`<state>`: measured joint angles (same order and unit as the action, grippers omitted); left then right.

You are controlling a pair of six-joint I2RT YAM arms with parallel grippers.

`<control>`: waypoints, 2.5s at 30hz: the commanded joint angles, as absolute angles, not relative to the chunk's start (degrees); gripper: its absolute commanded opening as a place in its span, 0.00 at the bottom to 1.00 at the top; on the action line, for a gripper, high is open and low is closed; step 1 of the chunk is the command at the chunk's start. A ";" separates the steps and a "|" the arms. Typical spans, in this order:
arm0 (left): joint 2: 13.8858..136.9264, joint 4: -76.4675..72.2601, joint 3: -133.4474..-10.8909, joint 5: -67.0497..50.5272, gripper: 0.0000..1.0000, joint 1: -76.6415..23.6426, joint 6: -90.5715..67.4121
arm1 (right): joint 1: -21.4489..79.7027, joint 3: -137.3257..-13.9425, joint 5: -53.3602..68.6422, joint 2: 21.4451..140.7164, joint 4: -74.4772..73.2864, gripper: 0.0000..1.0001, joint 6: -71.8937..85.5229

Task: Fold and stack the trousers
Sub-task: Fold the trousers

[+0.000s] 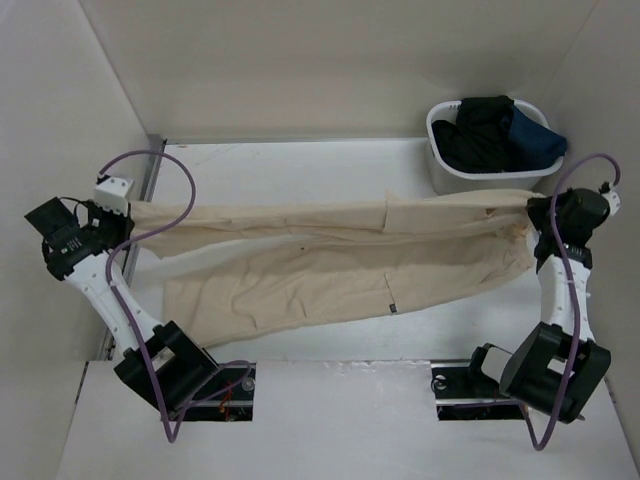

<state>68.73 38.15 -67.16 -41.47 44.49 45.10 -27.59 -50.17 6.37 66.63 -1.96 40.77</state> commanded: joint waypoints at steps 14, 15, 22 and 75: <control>53.62 58.00 -46.93 -30.25 0.00 43.73 65.74 | -37.04 -27.25 1.86 55.29 6.53 0.00 54.13; 53.18 57.83 -47.37 -29.19 0.00 43.64 65.39 | -37.48 -27.25 1.06 54.76 4.85 0.00 54.92; 51.59 63.34 -56.07 -31.73 0.00 48.47 69.06 | -39.59 -27.78 -2.37 50.63 -4.12 0.00 57.30; 69.36 80.11 -77.98 -26.86 0.54 41.91 77.03 | 36.95 -40.60 -13.01 74.69 -20.02 0.19 38.49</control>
<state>71.35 75.31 -76.44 -10.74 44.34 83.85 35.05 -39.53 -15.53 73.21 -16.19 35.79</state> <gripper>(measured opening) 0.524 0.186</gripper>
